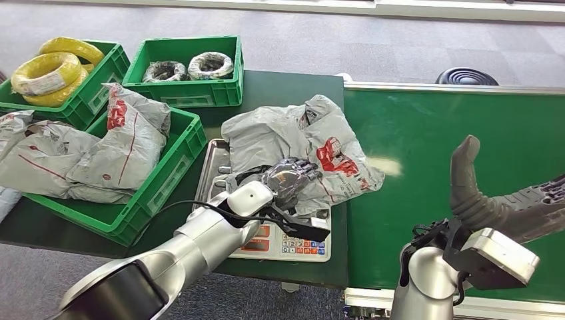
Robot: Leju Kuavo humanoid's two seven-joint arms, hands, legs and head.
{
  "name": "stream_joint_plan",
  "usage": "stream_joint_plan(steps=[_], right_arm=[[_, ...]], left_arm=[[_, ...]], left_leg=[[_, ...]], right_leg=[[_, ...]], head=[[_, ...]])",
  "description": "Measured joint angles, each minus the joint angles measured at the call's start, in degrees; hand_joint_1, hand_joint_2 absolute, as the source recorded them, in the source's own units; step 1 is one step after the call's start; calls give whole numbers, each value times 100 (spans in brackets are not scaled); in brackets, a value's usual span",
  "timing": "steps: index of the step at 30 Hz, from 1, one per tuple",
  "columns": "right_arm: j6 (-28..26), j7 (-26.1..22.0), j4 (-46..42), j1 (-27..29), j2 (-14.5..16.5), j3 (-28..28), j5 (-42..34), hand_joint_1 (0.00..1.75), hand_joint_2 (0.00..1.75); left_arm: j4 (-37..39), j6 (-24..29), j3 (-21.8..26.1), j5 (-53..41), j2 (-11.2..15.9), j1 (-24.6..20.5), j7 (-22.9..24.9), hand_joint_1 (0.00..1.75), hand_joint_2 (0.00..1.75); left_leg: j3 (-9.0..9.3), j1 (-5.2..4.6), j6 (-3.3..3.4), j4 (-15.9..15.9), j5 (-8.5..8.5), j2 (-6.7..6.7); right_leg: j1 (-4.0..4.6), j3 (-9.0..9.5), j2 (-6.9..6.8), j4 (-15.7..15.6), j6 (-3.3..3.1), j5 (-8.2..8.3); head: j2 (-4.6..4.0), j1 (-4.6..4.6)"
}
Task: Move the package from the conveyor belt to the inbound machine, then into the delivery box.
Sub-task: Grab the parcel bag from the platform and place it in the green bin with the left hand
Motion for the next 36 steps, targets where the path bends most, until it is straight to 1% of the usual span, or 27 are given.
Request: stream_joint_plan(steps=[5,20,23,25,27,29,31,33,36], right_arm=[[0,-1,20,-6,0,0,1,0,175],[0,0,22,-9,0,0,2,0,175],[0,0,22,-9,0,0,2,0,175],[0,-1,22,-9,0,-1,2,0,175],[0,-1,22,-9,0,-3,2,0,175],[0,0,22,-8,-1,-13,1,0,175],[1,0,22,-8,-2,-26,-21,0,175],[1,0,23,-8,-2,-40,-67,0,175],[0,0,31,-7,-2,-75,-121,0,175]], left_arm=[[39,-36,0,1,32,2,-30,161,175],[52,-40,0,1,37,0,-43,161,175],[53,-30,0,4,37,-1,-45,165,175],[53,42,4,57,37,-1,-68,168,175],[46,248,53,256,40,0,-161,167,175],[-5,619,234,696,51,-1,-343,165,175],[-140,1066,570,1297,79,-19,-532,162,175],[-375,1490,1019,1876,148,-87,-638,160,175],[-811,2039,1778,2384,347,-279,-576,161,175]], left_leg=[[-1,0,0,0,0,0],[-12,0,-1,0,0,1],[-12,0,0,0,0,1],[-12,0,0,0,0,1],[-13,0,0,0,0,1],[-17,0,0,1,1,1],[-25,0,0,1,3,2],[-33,0,0,1,5,3],[-38,1,0,1,6,6]], right_leg=[[0,-4,0,0,0,0],[0,-16,0,0,0,0],[0,-16,0,0,0,0],[0,-16,0,0,0,0],[0,-18,0,0,0,0],[0,-23,0,0,0,0],[0,-32,1,1,-1,2],[0,-42,1,2,-1,3],[1,-50,3,4,-2,4]], head=[[0,0],[0,0],[0,-1],[0,-1],[0,-1],[0,0],[0,0],[0,0],[0,-1]])
